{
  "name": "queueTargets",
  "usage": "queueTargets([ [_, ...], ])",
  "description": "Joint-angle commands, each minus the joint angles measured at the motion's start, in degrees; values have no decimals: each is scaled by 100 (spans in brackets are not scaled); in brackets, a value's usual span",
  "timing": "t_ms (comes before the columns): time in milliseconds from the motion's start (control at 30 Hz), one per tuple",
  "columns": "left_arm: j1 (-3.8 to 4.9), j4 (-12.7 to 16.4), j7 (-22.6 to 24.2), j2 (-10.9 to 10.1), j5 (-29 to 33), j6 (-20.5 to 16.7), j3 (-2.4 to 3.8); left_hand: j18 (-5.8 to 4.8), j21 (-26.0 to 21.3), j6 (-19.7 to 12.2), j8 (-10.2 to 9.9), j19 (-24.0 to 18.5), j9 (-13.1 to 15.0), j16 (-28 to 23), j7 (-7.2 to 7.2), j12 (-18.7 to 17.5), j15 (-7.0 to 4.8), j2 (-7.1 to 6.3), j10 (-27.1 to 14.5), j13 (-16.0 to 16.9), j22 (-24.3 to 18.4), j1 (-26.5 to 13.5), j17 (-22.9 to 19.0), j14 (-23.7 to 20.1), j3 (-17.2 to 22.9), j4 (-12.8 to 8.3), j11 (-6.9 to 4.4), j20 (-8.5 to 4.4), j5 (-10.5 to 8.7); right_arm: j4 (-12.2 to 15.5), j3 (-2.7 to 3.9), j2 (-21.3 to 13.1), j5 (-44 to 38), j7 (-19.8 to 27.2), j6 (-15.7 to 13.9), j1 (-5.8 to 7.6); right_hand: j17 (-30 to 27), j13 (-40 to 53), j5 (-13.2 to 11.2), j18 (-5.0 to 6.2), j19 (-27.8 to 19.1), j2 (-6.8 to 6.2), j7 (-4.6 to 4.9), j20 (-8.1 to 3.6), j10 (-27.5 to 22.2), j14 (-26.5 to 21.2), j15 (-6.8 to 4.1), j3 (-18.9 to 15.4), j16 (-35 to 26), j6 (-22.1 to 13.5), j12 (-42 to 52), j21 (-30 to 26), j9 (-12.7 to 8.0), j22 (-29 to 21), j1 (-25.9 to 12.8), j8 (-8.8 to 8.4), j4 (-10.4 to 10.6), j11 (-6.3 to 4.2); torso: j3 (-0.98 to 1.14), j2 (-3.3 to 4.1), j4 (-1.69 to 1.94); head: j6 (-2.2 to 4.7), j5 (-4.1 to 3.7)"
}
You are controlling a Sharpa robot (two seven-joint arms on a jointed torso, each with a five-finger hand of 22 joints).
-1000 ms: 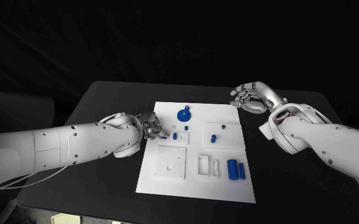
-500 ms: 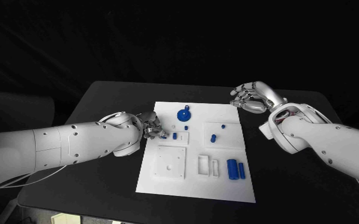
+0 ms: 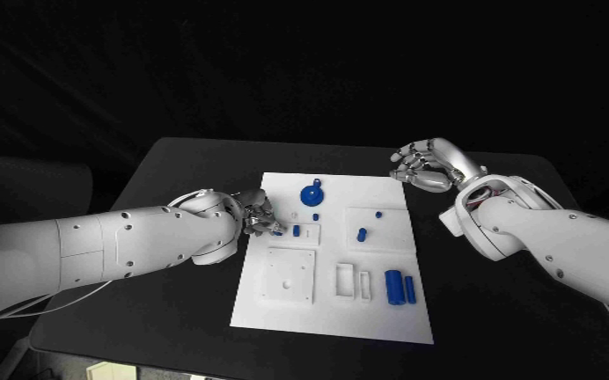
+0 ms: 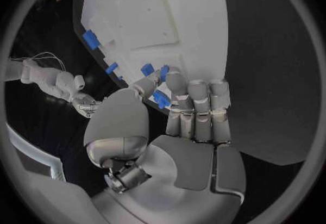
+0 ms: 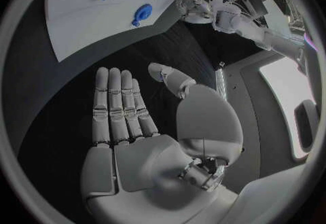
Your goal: Assemble the parts on the task board
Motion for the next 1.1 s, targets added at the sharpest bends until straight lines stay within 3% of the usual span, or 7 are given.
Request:
queueTargets([
  [33, -21, -4, -45, 5, -59, 156, -20, 60, 18, -22, 14, 19, 11, 23, -23, 3, -7, 109, 2, 7, 41, 153, 7, -5, 18, 19, -20, -474, 40, 7, 1, 1, -48, 55, 52, 0, -9, -7, 35, 89, -47, 27, 11, -2, -37, -35, -4, -17, 33, 12, 34, -24, -10, 6, -29, 26, 17, 18, 0, -1, 0, 0, -5],
  [233, -20, -5, -26, 6, -69, 118, -20, 54, 15, -25, 8, 19, 11, 23, -16, 2, 0, -17, 8, 11, 42, 91, 7, -5, -41, 101, -7, -467, 40, 10, 1, -2, -48, 55, 49, 0, -11, -10, 36, 89, -47, 26, 11, -2, -38, -35, -4, -18, 34, 11, 35, -25, -12, 7, -31, 27, 18, 18, 0, 0, 2, -1, -3],
  [600, -20, -15, -25, 17, -32, 81, -19, 68, -8, -18, 1, 35, 14, 21, -22, -11, -4, -290, 13, 15, 31, -252, 5, -2, -90, 564, -10, -471, 40, 11, 1, -2, -48, 56, 46, 0, -14, -14, 38, 89, -47, 25, 11, -2, -39, -37, -4, -20, 36, 10, 38, -26, -14, 8, -32, 27, 19, 18, 2, -2, -2, 2, -2],
  [1100, -20, -22, -41, 26, -24, 34, -19, 79, -6, -25, 3, 47, 31, 27, -23, -12, -14, -460, 16, 25, 37, -350, 9, -1, -59, 843, -13, -476, 37, 15, 1, -8, -48, 57, 44, 0, -18, -20, 42, 89, -47, 26, 12, -2, -40, -38, -4, -20, 39, 9, 42, -27, -18, 10, -33, 29, 22, 18, 1, -1, 1, -3, -5],
])
